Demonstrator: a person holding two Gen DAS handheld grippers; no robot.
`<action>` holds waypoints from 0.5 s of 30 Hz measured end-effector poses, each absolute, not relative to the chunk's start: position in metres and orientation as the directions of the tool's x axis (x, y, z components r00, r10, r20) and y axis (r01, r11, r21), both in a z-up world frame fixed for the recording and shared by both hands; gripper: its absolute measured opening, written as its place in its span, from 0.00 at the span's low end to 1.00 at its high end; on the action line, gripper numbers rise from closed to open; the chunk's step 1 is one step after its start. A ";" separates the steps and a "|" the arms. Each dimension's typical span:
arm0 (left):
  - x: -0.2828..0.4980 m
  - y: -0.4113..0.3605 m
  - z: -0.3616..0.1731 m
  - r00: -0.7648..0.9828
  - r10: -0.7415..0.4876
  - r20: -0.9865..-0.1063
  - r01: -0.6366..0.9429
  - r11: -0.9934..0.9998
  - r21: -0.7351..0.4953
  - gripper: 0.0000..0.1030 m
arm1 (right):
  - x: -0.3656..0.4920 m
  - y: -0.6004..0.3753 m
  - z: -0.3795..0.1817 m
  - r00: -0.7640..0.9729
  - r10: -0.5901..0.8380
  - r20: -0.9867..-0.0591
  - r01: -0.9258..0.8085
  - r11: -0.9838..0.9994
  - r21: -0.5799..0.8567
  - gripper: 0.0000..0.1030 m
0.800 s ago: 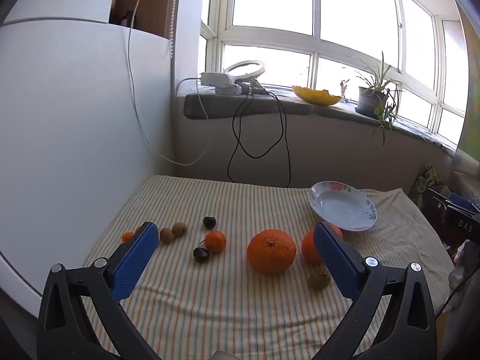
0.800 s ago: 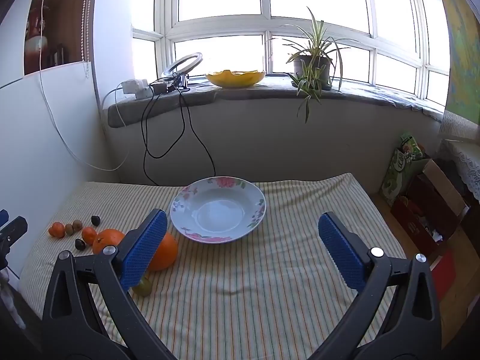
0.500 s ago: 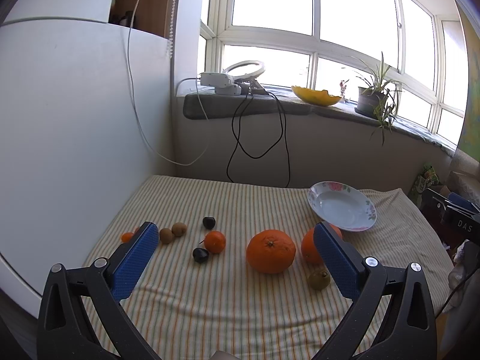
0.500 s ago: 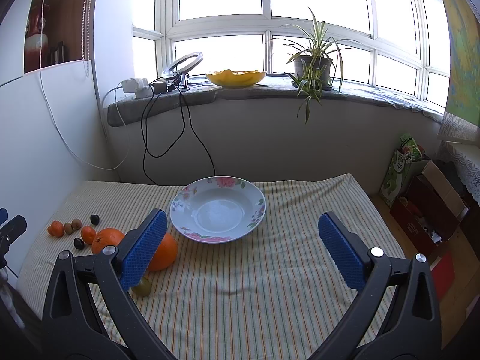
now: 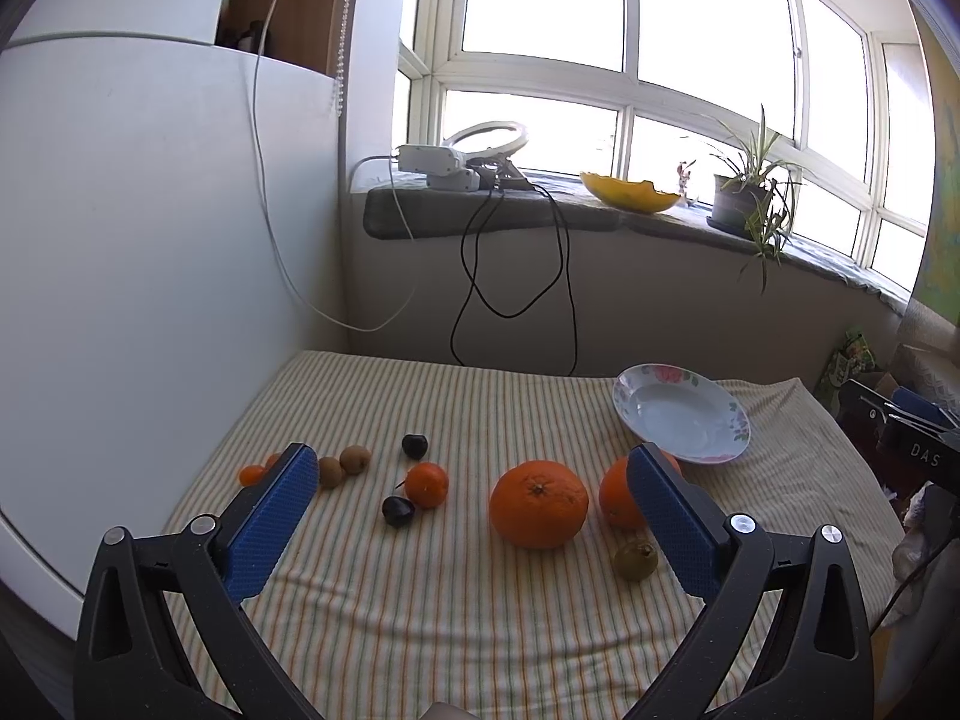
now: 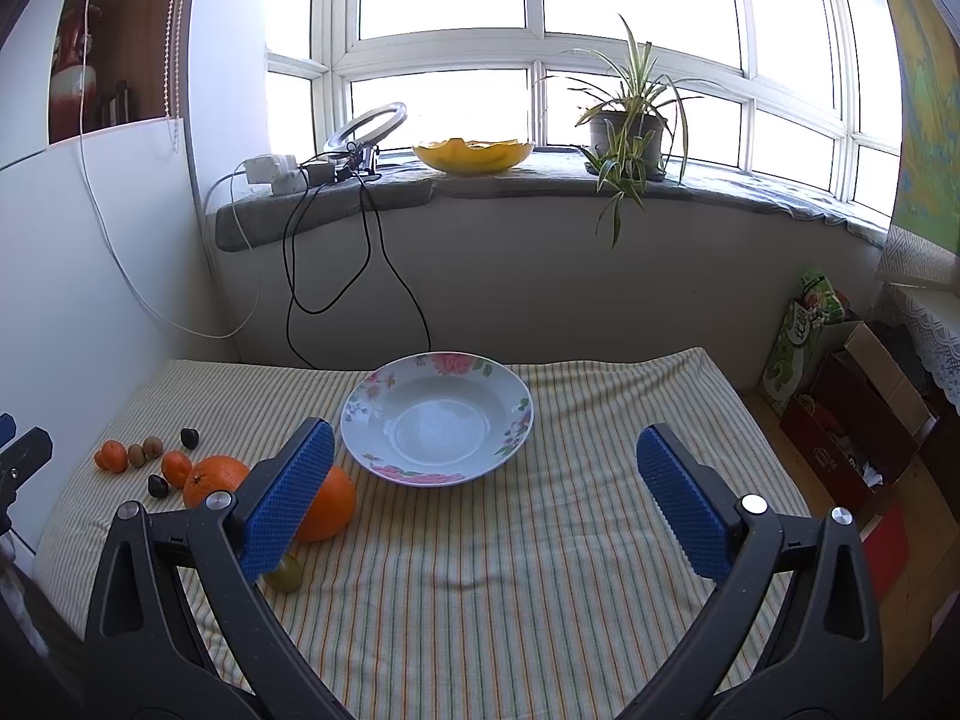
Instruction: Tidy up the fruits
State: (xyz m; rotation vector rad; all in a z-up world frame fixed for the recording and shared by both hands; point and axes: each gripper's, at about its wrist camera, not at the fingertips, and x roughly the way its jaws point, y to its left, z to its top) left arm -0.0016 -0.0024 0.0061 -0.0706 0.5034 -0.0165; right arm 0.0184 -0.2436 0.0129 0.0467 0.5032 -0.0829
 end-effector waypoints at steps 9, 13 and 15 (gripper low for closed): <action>0.000 0.000 0.004 0.874 -0.039 -0.485 0.001 0.997 -0.078 0.99 | 0.022 -0.242 0.008 0.868 -0.068 -0.491 0.093 0.995 0.026 1.00; 0.002 0.000 0.002 0.872 -0.042 -0.488 0.003 0.997 -0.080 0.99 | 0.022 -0.242 0.009 0.872 -0.069 -0.484 0.093 0.995 0.025 1.00; 0.003 0.000 0.000 0.870 -0.046 -0.491 0.005 0.996 -0.084 0.99 | 0.022 -0.242 0.009 0.864 -0.068 -0.499 0.094 0.995 0.027 1.00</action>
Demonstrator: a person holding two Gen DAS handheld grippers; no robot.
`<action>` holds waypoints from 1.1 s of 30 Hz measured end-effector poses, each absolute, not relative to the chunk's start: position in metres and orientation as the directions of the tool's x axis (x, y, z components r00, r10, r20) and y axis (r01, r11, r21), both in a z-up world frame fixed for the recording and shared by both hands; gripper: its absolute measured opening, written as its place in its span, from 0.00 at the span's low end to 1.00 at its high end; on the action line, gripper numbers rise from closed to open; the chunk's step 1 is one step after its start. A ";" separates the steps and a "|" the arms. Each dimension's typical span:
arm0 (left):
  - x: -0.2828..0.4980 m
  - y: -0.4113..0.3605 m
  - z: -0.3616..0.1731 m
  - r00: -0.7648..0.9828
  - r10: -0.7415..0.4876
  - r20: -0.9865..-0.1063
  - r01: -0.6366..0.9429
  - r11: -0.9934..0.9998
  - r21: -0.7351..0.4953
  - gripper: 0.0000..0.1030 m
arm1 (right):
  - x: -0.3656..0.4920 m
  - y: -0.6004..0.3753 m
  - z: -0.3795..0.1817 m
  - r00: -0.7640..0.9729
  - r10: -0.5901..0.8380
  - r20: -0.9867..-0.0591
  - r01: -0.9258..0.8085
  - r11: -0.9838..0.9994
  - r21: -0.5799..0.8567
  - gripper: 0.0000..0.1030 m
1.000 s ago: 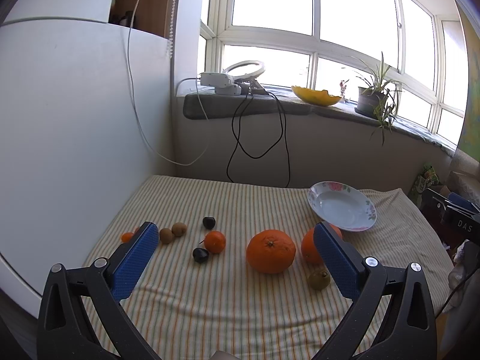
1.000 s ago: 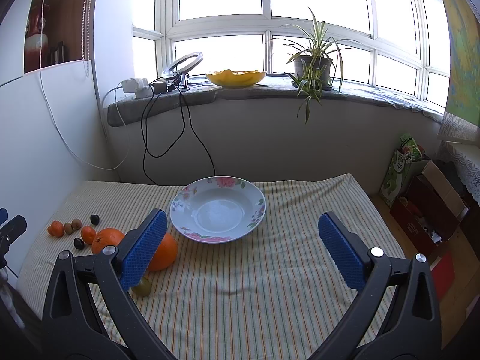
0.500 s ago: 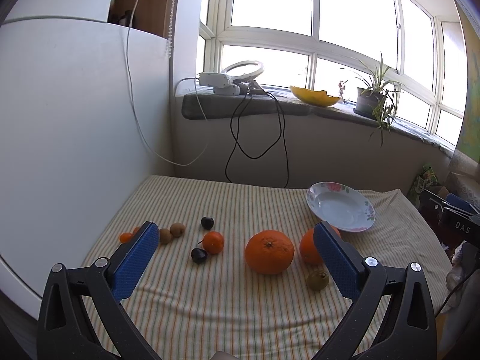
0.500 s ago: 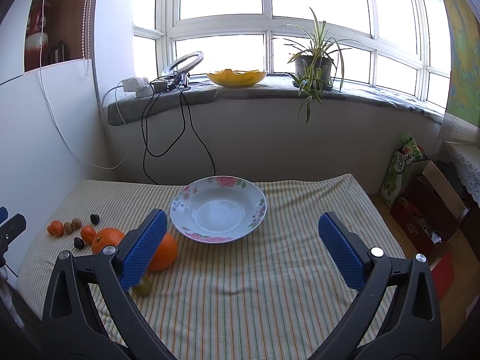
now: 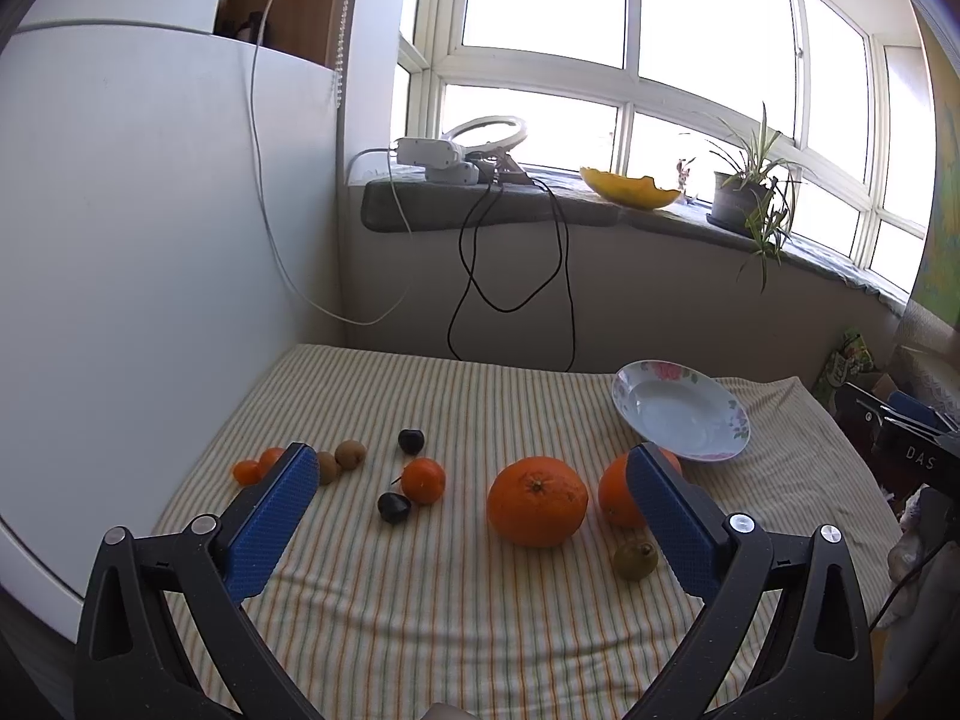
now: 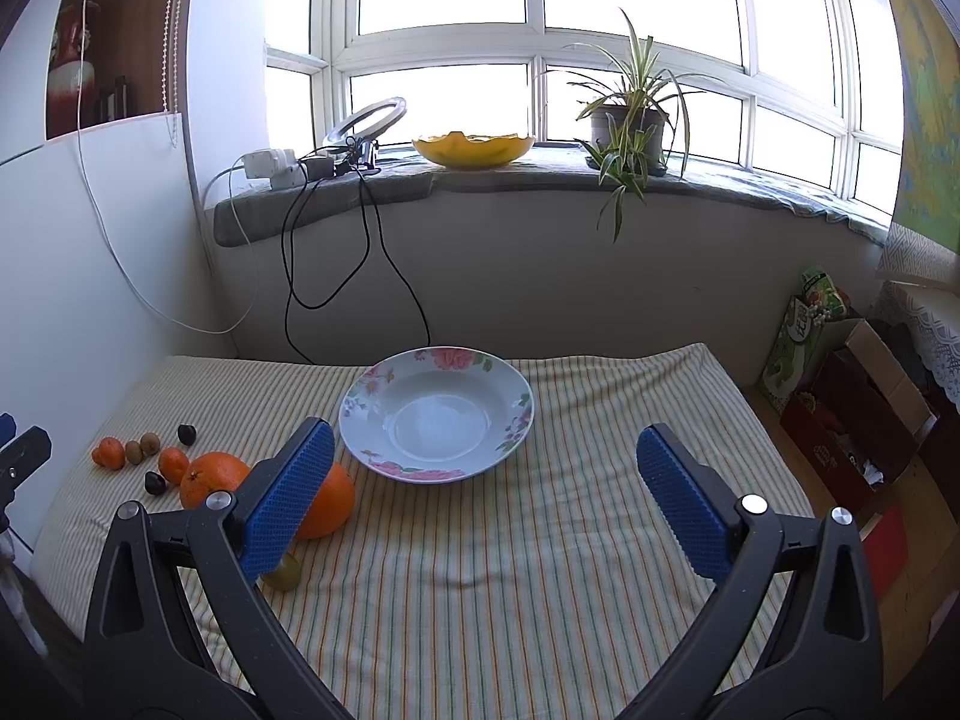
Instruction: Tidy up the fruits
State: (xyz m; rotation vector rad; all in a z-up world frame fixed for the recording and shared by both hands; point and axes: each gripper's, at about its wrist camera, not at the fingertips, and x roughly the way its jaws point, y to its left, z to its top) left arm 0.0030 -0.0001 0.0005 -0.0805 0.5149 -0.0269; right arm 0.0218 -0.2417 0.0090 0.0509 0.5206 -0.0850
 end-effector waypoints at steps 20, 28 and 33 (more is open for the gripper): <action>0.031 -0.005 -0.029 0.796 -0.189 -0.575 0.096 0.978 -0.188 0.86 | 0.043 -0.246 -0.026 0.815 0.164 -0.556 -0.055 0.977 0.207 1.00; 0.043 -0.014 -0.048 0.744 -0.256 -0.617 0.135 0.962 -0.236 0.81 | 0.060 -0.250 -0.052 0.713 0.275 -0.645 -0.084 0.947 0.310 1.00; 0.052 -0.031 -0.051 0.716 -0.302 -0.629 0.206 0.953 -0.223 0.80 | 0.072 -0.253 -0.066 0.671 0.352 -0.652 -0.083 0.910 0.406 1.00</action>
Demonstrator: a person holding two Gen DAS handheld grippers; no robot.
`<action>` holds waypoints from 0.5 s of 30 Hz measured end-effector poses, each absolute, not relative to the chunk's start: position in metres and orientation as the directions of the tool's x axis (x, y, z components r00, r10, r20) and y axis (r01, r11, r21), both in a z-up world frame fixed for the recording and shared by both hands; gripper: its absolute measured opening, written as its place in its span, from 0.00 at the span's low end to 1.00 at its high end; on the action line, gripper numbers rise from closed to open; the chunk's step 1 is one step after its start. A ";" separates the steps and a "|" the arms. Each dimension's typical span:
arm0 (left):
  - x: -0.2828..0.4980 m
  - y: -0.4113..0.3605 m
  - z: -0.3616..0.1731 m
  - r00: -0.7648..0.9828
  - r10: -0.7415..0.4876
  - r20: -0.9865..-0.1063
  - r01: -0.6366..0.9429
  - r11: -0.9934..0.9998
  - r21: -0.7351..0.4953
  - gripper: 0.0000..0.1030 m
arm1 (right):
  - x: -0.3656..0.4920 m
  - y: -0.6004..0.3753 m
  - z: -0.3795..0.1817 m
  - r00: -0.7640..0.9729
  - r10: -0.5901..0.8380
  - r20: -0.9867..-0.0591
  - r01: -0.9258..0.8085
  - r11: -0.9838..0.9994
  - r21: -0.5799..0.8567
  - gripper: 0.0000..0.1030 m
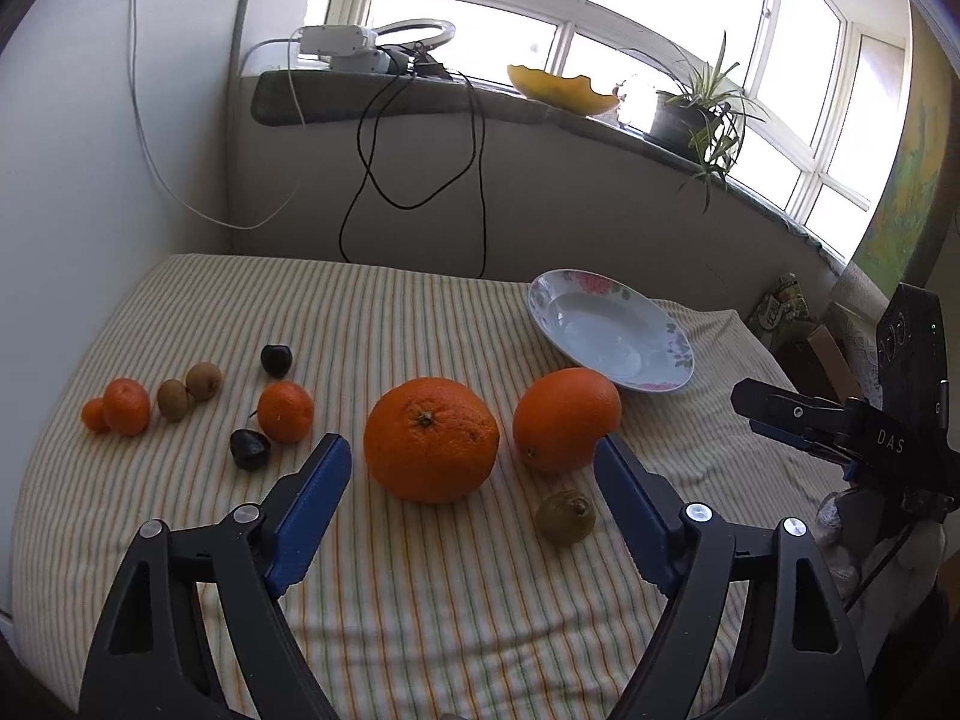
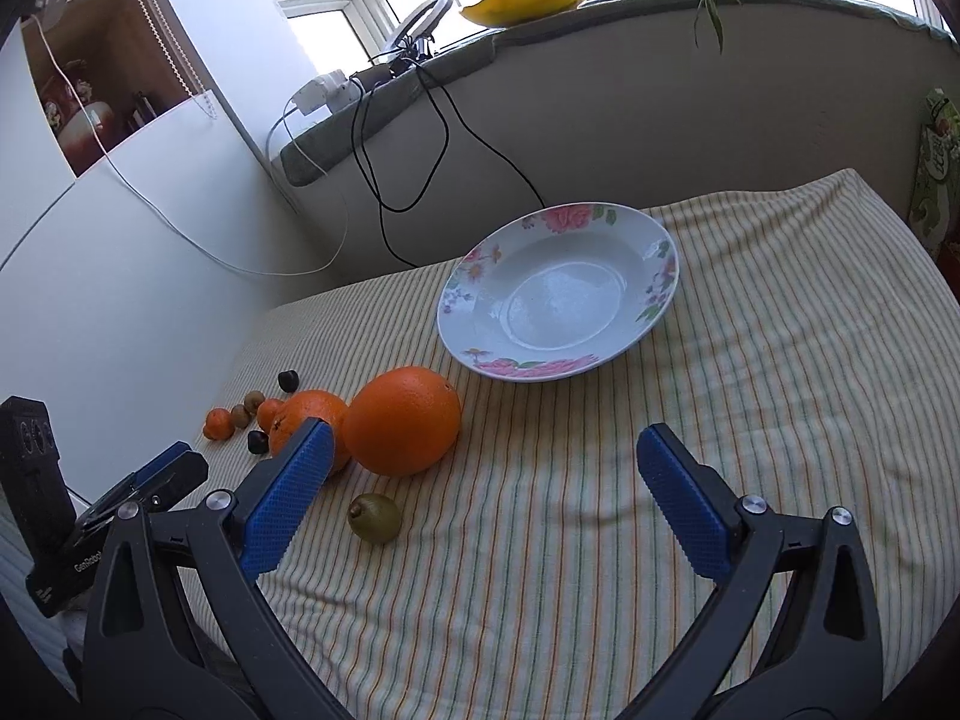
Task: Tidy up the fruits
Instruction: 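Move the right tool toward the large orange beside the kiwi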
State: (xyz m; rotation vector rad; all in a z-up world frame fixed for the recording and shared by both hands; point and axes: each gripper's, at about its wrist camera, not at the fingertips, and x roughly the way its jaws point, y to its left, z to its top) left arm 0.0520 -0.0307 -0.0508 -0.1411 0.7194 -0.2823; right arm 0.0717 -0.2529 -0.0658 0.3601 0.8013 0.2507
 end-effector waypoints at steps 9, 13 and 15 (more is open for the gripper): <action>0.080 -0.065 -0.065 0.614 -0.392 -0.685 0.355 0.912 -0.203 0.66 | 0.092 -0.250 -0.087 0.589 0.461 -0.664 -0.088 0.853 0.514 1.00; 0.092 -0.074 -0.069 0.578 -0.405 -0.708 0.398 0.898 -0.188 0.62 | 0.104 -0.248 -0.098 0.538 0.525 -0.659 -0.081 0.811 0.580 0.94; 0.098 -0.078 -0.071 0.562 -0.407 -0.720 0.416 0.892 -0.180 0.62 | 0.109 -0.247 -0.104 0.514 0.560 -0.650 -0.077 0.785 0.615 0.91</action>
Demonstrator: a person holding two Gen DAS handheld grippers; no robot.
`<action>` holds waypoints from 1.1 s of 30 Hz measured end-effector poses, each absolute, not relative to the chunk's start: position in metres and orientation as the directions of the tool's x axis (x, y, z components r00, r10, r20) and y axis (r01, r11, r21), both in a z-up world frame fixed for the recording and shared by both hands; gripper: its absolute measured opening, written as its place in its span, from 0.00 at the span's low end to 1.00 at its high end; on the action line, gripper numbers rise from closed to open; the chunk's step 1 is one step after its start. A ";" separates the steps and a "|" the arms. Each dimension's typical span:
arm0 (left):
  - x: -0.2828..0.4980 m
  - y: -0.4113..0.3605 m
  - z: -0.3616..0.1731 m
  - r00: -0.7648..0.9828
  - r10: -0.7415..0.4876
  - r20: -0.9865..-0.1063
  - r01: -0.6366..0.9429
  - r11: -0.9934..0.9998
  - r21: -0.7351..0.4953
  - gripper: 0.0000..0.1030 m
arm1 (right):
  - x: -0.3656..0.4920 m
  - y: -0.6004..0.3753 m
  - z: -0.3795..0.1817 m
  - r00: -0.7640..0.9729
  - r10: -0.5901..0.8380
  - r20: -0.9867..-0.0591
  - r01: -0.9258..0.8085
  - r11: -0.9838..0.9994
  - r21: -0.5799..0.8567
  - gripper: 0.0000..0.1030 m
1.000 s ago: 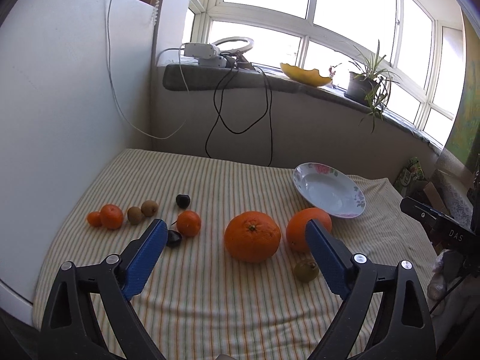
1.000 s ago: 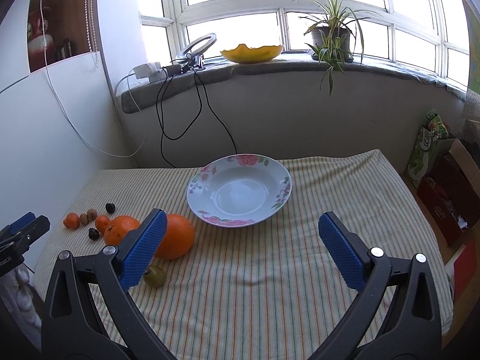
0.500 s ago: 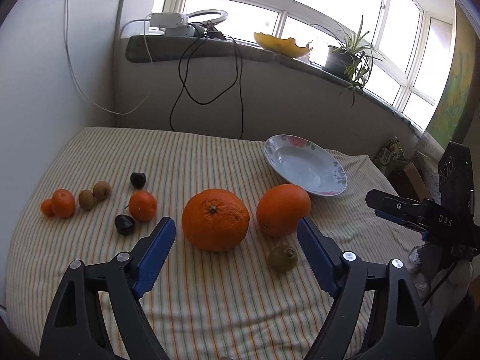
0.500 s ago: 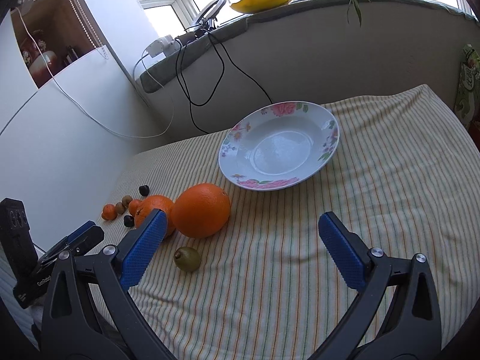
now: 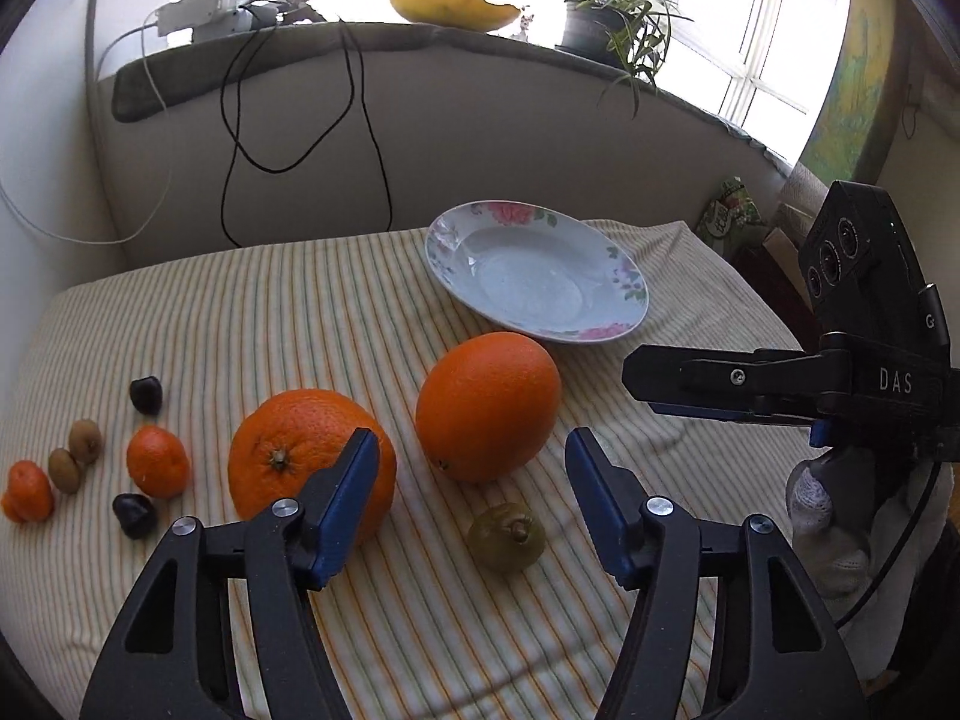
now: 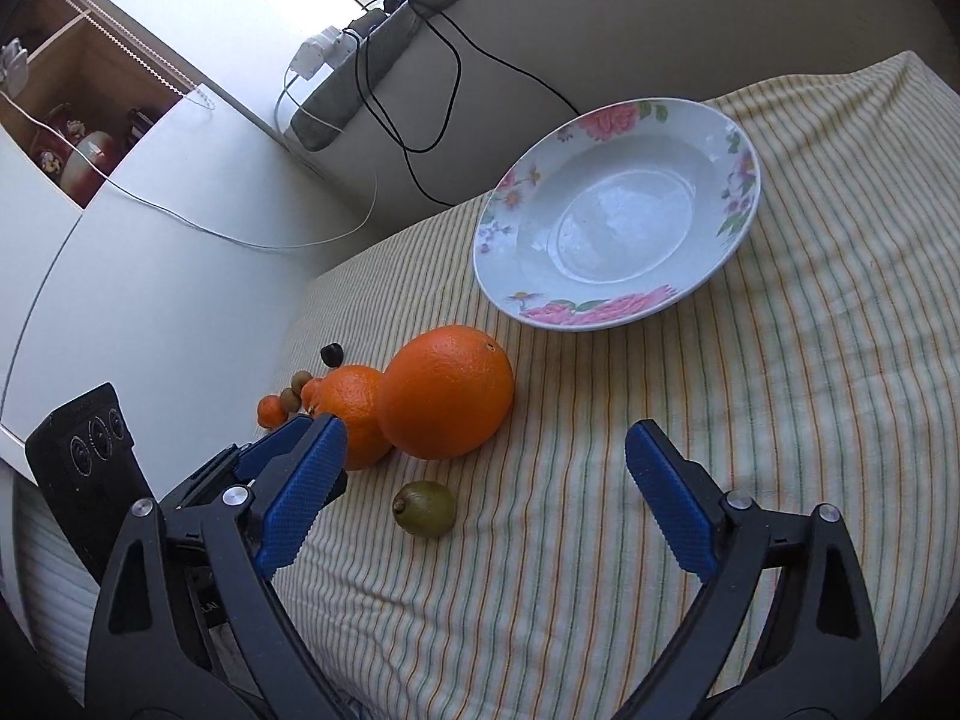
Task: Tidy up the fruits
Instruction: 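Move the right tool toward the large orange beside the kiwi, then close the right gripper on the large orange and lift it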
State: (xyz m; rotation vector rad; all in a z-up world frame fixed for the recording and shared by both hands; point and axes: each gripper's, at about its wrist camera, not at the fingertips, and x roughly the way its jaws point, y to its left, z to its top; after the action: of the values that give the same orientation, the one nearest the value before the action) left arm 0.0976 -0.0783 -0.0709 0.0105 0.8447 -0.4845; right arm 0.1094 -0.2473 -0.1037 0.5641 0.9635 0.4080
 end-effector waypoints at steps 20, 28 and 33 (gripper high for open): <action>0.124 -0.110 -0.083 0.502 -0.378 -0.778 0.520 0.851 -0.077 0.57 | 0.144 -0.230 -0.133 0.422 0.668 -0.613 -0.049 0.692 0.720 0.79; 0.128 -0.112 -0.082 0.502 -0.379 -0.777 0.528 0.846 -0.072 0.57 | 0.150 -0.228 -0.142 0.407 0.678 -0.612 -0.043 0.684 0.729 0.78; 0.129 -0.112 -0.083 0.492 -0.383 -0.782 0.532 0.843 -0.078 0.59 | 0.152 -0.228 -0.148 0.398 0.686 -0.609 -0.041 0.676 0.735 0.76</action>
State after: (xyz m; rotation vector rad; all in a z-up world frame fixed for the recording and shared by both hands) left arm 0.1288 -0.1116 -0.0834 0.1829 0.8985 -0.5591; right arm 0.1519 -0.2281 -0.1479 0.7061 1.0742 0.5125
